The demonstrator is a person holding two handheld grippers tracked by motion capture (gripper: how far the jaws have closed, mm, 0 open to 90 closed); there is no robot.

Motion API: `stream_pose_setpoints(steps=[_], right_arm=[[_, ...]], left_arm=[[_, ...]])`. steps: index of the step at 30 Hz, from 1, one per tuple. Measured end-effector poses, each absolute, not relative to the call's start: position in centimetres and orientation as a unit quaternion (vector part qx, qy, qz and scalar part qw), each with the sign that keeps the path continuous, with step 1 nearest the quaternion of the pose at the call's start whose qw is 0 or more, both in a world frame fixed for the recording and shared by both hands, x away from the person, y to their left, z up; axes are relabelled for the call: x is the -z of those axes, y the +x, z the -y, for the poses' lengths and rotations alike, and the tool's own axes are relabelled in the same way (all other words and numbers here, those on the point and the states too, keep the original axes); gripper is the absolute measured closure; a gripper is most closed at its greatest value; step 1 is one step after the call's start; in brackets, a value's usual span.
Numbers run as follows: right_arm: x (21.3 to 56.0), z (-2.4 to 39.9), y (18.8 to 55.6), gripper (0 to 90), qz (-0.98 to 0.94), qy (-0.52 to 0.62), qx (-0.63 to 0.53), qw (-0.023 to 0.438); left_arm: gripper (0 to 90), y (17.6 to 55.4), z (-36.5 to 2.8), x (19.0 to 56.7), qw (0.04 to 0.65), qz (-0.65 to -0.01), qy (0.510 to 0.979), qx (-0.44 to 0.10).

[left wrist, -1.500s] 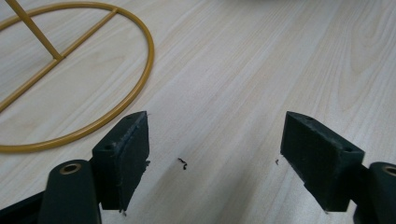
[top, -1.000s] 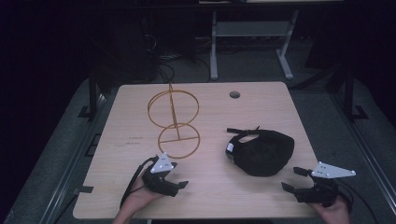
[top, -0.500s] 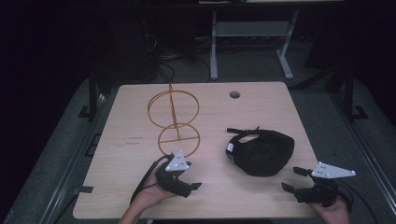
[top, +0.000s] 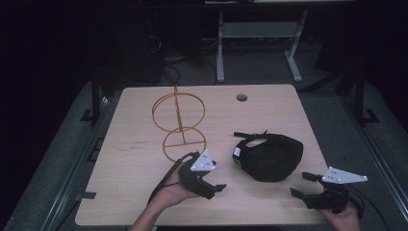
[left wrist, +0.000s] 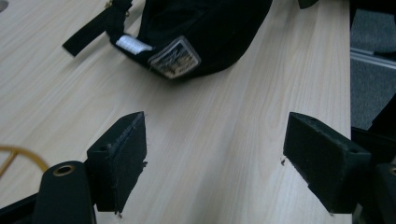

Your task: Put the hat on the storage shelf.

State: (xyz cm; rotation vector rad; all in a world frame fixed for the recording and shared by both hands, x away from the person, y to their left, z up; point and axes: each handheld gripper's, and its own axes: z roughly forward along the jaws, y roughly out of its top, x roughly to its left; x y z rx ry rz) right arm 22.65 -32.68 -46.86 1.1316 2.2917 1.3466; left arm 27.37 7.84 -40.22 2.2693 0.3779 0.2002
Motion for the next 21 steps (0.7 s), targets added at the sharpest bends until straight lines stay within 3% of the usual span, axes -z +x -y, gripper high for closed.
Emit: stream_pose_setpoints(steps=[21], right_arm=[[46.9, 32.5, 22.6, 17.5, -0.785, 0.385, -0.471, 0.118]], left_arm=[[25.0, 30.6, -2.1, 38.7, 0.395, -0.102, 0.911, -0.061]])
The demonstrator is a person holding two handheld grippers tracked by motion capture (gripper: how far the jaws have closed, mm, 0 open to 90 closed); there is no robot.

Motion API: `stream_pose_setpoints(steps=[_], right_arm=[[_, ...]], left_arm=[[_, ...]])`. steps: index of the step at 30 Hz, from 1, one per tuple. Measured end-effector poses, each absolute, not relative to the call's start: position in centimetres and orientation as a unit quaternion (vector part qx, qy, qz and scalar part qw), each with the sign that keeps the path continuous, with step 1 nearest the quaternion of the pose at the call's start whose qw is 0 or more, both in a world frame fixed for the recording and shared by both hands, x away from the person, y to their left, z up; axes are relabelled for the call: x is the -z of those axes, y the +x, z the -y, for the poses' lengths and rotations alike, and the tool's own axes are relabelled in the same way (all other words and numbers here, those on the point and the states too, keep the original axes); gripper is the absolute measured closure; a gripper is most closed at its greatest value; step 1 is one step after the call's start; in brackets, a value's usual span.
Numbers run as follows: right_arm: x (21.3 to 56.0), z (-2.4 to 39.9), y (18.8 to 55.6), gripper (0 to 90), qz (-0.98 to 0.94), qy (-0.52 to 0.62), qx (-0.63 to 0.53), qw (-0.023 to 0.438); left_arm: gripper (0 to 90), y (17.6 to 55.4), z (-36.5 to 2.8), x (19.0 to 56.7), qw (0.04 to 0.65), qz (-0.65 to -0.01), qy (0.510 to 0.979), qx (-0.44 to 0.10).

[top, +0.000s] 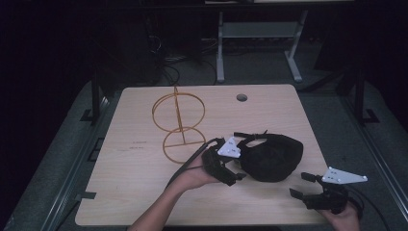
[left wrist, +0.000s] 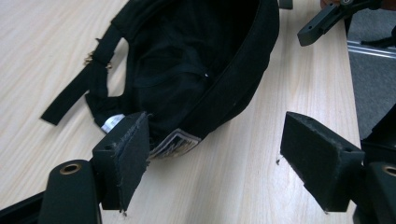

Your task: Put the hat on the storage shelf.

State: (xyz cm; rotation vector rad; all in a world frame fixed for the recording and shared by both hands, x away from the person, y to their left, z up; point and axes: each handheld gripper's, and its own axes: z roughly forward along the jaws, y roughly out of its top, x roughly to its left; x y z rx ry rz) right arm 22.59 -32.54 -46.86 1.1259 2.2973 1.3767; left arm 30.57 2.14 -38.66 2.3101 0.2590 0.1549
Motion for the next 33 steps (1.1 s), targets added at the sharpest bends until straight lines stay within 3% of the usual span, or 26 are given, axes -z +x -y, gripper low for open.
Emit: stream_pose_setpoints(steps=[19, 24, 33], right_arm=[[47.0, 32.6, 22.6, 17.5, -0.788, 0.382, -0.469, 0.116], [47.0, 32.6, 22.4, 17.5, -0.789, 0.382, -0.468, 0.117], [47.1, 32.5, 22.6, 17.5, -0.79, 0.381, -0.467, 0.114]], left_arm=[[34.8, 32.2, 1.3, 39.3, 0.325, -0.055, 0.943, -0.045], [40.8, 32.4, 1.8, 40.3, 0.294, -0.04, 0.954, -0.042], [56.4, 32.8, 2.2, 40.4, 0.29, -0.031, 0.956, -0.031]])
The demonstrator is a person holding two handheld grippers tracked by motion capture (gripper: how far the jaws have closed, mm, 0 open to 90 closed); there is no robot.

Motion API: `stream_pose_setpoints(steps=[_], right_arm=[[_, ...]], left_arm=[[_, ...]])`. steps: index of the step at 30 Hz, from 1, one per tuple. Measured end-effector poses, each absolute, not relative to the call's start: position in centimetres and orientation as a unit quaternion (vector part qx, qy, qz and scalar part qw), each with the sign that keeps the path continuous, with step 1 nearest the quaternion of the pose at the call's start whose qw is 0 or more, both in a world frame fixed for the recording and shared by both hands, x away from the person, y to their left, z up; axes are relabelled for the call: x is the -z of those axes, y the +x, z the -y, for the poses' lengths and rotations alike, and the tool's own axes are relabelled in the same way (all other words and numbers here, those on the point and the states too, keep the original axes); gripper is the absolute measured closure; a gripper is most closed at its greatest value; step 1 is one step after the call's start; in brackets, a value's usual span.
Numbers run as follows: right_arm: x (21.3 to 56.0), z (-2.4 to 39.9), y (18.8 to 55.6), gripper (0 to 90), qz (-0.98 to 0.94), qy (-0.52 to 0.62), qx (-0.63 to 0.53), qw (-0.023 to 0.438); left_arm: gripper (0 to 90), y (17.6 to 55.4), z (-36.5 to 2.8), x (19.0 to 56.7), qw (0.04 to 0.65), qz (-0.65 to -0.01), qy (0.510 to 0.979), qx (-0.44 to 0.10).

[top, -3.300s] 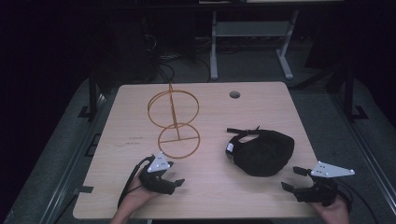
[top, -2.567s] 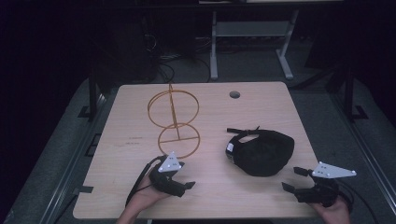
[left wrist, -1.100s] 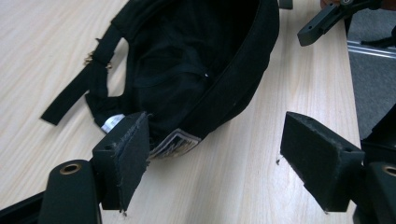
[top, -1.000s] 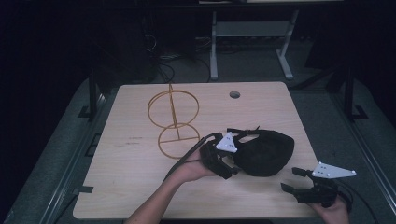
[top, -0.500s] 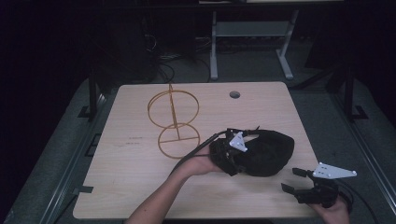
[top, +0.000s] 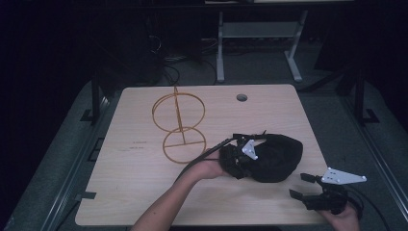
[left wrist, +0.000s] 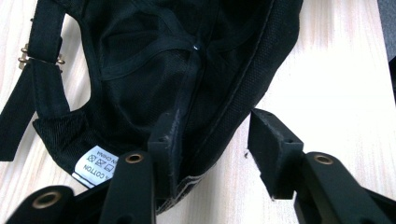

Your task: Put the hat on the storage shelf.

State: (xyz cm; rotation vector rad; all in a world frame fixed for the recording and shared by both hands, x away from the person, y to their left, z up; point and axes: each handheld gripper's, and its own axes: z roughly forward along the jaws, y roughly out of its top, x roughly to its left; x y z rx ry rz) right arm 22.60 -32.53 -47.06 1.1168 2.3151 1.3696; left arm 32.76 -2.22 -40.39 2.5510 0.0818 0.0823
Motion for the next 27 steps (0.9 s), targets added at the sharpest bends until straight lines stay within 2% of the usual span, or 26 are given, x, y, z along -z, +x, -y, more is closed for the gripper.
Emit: stream_pose_setpoints(steps=[2, 3, 5, 9, 15, 27], right_arm=[[47.1, 32.5, 22.6, 17.5, -0.79, 0.381, -0.467, 0.113], [47.1, 32.5, 22.5, 17.5, -0.792, 0.38, -0.464, 0.113], [47.1, 32.5, 22.5, 17.4, -0.791, 0.38, -0.465, 0.116], [47.1, 32.5, 22.6, 16.5, -0.789, 0.385, -0.465, 0.114], [47.0, 32.4, 22.6, 15.0, -0.785, 0.381, -0.474, 0.122], [46.2, 31.7, 22.3, 13.9, -0.763, 0.382, -0.502, 0.142]], left_arm=[[58.0, 32.7, 2.3, 40.4, 0.289, -0.027, 0.956, -0.029], [64.7, 32.5, 2.5, 40.5, 0.29, -0.017, 0.957, -0.025], [70.9, 32.4, 2.8, 40.5, 0.29, -0.011, 0.957, -0.022], [77.0, 32.0, 3.1, 40.4, 0.293, -0.001, 0.956, -0.018], [80.5, 31.9, 3.3, 39.5, 0.311, 0.0, 0.95, -0.015], [81.9, 32.4, 3.7, 36.6, 0.355, -0.02, 0.935, 0.0]])
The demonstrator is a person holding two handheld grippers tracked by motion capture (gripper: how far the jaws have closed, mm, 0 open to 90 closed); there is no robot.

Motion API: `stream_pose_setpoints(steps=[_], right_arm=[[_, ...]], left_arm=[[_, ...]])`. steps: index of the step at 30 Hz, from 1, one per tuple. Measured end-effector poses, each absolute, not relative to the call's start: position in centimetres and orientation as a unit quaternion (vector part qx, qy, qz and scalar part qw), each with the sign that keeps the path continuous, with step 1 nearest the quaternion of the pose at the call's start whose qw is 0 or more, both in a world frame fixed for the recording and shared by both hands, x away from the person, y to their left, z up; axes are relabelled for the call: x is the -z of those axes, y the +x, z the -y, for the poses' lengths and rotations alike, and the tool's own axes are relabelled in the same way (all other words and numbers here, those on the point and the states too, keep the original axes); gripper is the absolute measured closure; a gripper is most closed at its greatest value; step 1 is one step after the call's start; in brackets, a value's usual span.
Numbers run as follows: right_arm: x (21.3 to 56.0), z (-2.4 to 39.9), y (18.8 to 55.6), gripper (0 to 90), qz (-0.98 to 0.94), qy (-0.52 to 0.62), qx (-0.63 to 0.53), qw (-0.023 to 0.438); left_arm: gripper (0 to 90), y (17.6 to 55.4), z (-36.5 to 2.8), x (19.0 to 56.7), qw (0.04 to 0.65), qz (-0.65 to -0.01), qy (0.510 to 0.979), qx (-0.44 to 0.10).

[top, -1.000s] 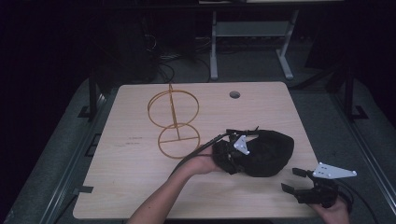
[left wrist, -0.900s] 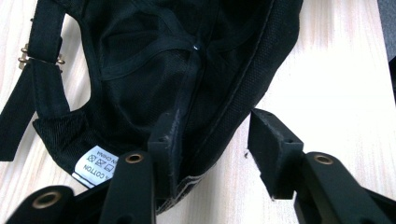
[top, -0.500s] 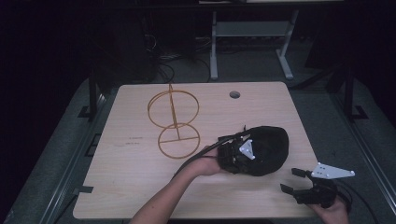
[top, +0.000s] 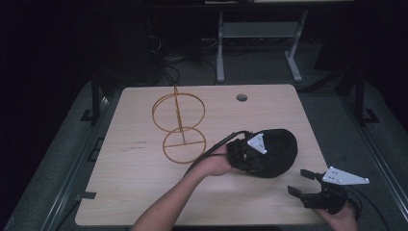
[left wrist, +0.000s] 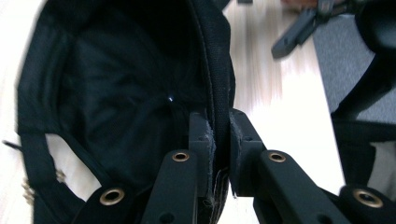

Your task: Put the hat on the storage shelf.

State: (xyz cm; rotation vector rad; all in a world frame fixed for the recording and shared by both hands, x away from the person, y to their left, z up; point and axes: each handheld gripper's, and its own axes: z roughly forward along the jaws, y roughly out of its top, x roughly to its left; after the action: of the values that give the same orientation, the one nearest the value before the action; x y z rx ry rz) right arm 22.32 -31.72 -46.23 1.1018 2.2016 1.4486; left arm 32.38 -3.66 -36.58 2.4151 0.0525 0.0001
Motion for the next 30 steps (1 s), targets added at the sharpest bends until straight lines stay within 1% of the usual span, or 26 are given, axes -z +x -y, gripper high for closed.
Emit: stream_pose_setpoints(steps=[12, 17, 21, 24, 30], right_arm=[[45.5, 30.0, 22.1, 13.9, -0.764, 0.36, -0.515, 0.146], [45.0, 29.4, 22.3, 13.9, -0.756, 0.362, -0.521, 0.161], [44.7, 29.3, 22.2, 13.9, -0.748, 0.363, -0.53, 0.163], [44.6, 28.8, 22.1, 13.9, -0.751, 0.355, -0.529, 0.173], [44.6, 28.7, 22.1, 14.5, -0.751, 0.337, -0.542, 0.171]], left_arm=[[82.0, 32.5, 3.6, 33.8, 0.397, -0.029, 0.917, 0.012], [82.0, 32.3, 3.4, 33.3, 0.411, -0.029, 0.911, 0.015], [82.1, 31.9, 3.6, 33.1, 0.417, -0.016, 0.908, 0.024], [82.1, 31.4, 4.2, 32.8, 0.419, 0.0, 0.908, 0.031], [82.1, 30.8, 5.4, 32.3, 0.423, 0.024, 0.905, 0.043]])
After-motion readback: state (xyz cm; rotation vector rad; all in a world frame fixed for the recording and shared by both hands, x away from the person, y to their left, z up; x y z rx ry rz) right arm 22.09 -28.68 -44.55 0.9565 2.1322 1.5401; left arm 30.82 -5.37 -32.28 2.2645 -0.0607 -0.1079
